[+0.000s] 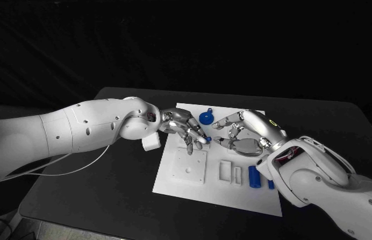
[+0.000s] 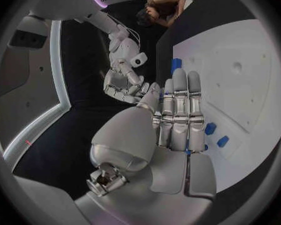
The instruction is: Assemble the parts on the task board
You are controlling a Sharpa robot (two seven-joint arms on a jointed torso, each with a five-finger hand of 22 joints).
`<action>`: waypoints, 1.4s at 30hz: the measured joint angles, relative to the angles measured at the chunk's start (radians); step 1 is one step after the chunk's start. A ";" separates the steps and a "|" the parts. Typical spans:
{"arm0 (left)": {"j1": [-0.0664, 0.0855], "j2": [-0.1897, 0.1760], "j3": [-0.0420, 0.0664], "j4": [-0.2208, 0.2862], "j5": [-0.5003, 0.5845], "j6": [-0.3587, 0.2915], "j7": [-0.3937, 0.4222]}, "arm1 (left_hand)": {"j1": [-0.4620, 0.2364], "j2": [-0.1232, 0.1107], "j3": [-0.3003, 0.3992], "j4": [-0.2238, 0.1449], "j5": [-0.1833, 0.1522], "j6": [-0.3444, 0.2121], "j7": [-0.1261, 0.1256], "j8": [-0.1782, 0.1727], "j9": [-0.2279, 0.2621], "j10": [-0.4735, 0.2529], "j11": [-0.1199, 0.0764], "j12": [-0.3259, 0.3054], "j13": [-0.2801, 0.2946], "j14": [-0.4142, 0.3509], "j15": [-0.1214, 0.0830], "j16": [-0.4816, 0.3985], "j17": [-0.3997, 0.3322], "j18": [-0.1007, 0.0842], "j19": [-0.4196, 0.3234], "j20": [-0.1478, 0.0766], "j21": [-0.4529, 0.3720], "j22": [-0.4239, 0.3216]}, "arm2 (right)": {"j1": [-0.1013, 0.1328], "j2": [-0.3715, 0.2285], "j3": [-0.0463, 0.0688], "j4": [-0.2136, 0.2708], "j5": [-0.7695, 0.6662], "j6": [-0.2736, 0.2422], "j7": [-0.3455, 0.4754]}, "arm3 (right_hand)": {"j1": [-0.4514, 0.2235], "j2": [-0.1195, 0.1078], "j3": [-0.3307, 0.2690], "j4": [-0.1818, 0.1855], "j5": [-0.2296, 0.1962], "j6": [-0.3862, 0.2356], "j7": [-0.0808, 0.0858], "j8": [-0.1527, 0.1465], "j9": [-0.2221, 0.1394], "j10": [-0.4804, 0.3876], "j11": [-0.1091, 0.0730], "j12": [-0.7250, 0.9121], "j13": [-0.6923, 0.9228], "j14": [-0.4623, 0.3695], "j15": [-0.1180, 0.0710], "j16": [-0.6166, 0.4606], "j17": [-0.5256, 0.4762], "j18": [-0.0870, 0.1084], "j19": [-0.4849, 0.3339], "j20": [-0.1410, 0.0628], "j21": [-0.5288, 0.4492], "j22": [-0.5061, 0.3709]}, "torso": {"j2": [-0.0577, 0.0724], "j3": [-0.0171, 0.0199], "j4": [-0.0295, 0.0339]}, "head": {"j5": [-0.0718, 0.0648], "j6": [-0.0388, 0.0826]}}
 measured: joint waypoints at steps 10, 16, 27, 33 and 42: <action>0.000 -0.001 0.000 0.001 -0.001 -0.001 0.001 | -0.001 0.000 0.000 0.000 0.000 0.000 0.000 0.001 -0.001 0.000 0.000 0.000 0.000 0.000 0.000 0.003 0.000 0.000 0.000 0.000 0.000 0.002 | -0.008 -0.003 0.000 -0.012 0.054 0.028 0.070 | -0.003 0.024 0.017 -0.052 -0.004 0.019 -0.004 0.000 0.000 -0.003 -0.001 -0.005 -0.001 0.000 0.000 0.018 -0.030 0.006 -0.013 0.002 0.016 0.090 | 0.000 0.0000 0.0000 | -0.003 0.001; 0.000 0.001 0.000 0.003 -0.001 -0.001 0.002 | 0.000 0.001 0.002 -0.003 -0.004 0.000 0.000 0.001 -0.001 0.000 0.000 0.000 0.000 0.000 0.000 0.004 0.000 0.000 0.000 0.000 0.000 0.005 | -0.009 0.007 0.000 -0.023 0.057 0.031 0.081 | -0.007 0.028 0.019 -0.060 -0.015 0.019 -0.004 0.000 0.000 -0.003 -0.001 -0.005 -0.001 0.000 0.000 0.030 -0.040 0.006 -0.013 0.002 0.010 0.112 | 0.000 -0.0002 0.0013 | -0.005 0.003; 0.000 0.006 0.000 0.005 0.001 0.008 0.010 | 0.001 0.001 0.004 -0.007 -0.004 0.000 0.000 -0.001 -0.001 0.000 0.000 0.000 0.000 -0.003 0.003 0.004 -0.001 0.000 -0.004 0.004 0.000 0.007 | -0.009 0.032 0.000 -0.040 0.039 0.029 0.082 | -0.002 0.032 0.047 -0.072 -0.042 0.023 -0.002 0.000 0.000 0.001 -0.004 -0.005 -0.001 0.000 0.000 0.046 -0.042 0.021 -0.012 0.001 0.002 0.135 | 0.000 -0.0010 0.0026 | -0.007 0.003; 0.000 0.008 0.000 0.005 0.003 0.016 0.015 | 0.002 0.002 0.004 -0.007 -0.004 -0.001 -0.001 -0.003 -0.001 0.000 0.000 0.000 0.000 -0.003 0.003 0.004 -0.001 0.000 -0.004 0.004 0.000 0.009 | -0.009 0.038 -0.001 -0.044 0.026 0.033 0.078 | -0.002 0.032 0.050 -0.071 -0.042 0.030 -0.005 0.000 0.000 0.017 -0.009 -0.005 -0.001 0.000 0.000 0.049 -0.039 0.021 -0.009 -0.002 -0.002 0.135 | 0.000 -0.0010 0.0020 | -0.007 0.003; 0.000 0.007 0.000 0.006 0.004 0.022 0.019 | 0.003 0.001 0.006 -0.010 -0.008 -0.002 -0.002 0.000 -0.001 0.000 0.000 0.000 0.000 -0.003 0.003 0.004 -0.001 0.000 -0.004 0.004 0.000 0.012 | -0.009 0.040 -0.002 -0.047 0.010 0.044 0.073 | -0.002 0.032 0.047 -0.068 -0.043 0.034 -0.009 0.000 0.000 0.022 -0.012 -0.005 -0.001 0.000 0.000 0.049 -0.039 0.021 -0.007 0.000 -0.009 0.135 | 0.000 -0.0007 0.0018 | -0.004 0.001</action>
